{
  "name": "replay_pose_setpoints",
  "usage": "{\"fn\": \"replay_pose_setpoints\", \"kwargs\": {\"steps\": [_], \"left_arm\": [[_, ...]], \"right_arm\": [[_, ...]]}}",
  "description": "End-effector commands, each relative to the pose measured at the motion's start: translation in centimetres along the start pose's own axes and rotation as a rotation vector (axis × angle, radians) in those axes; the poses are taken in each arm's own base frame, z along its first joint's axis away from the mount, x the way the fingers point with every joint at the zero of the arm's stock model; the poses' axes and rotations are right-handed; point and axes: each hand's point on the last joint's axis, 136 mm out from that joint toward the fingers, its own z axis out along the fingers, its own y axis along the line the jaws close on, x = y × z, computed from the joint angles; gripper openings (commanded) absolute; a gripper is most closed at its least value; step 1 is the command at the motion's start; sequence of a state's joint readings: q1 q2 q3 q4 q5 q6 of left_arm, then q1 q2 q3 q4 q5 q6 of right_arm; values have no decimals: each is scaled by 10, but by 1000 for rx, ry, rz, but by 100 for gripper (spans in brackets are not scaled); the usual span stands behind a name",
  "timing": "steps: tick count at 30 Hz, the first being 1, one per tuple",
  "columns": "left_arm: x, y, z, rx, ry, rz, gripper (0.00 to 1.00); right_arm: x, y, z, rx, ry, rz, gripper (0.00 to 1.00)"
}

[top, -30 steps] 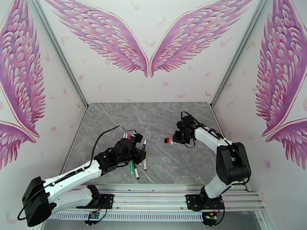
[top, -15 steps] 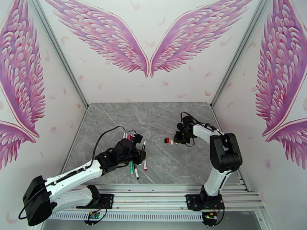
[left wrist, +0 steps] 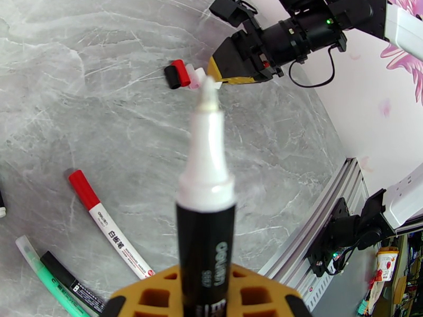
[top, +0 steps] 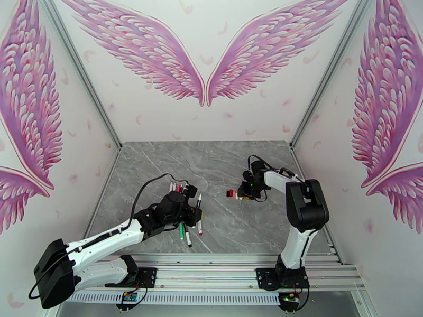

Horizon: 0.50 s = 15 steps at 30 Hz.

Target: Open the pen caps

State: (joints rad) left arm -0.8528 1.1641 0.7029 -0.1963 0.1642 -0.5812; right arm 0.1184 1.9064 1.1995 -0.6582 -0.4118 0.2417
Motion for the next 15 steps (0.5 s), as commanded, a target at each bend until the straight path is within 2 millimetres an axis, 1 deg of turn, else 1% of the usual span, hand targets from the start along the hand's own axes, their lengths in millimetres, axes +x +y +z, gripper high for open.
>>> {"fn": "replay_pose_setpoints", "kwargs": {"steps": [1, 9, 15], "left_arm": [[-2, 0, 2, 4, -7, -7, 7], [0, 3, 5, -10, 5, -11, 7], [-1, 4, 7, -20, 12, -11, 6]], "right_arm": [[-13, 6, -4, -23, -27, -11, 30], [-14, 15, -11, -59, -51, -10, 29], [-13, 16, -17, -55, -71, -6, 29]]}}
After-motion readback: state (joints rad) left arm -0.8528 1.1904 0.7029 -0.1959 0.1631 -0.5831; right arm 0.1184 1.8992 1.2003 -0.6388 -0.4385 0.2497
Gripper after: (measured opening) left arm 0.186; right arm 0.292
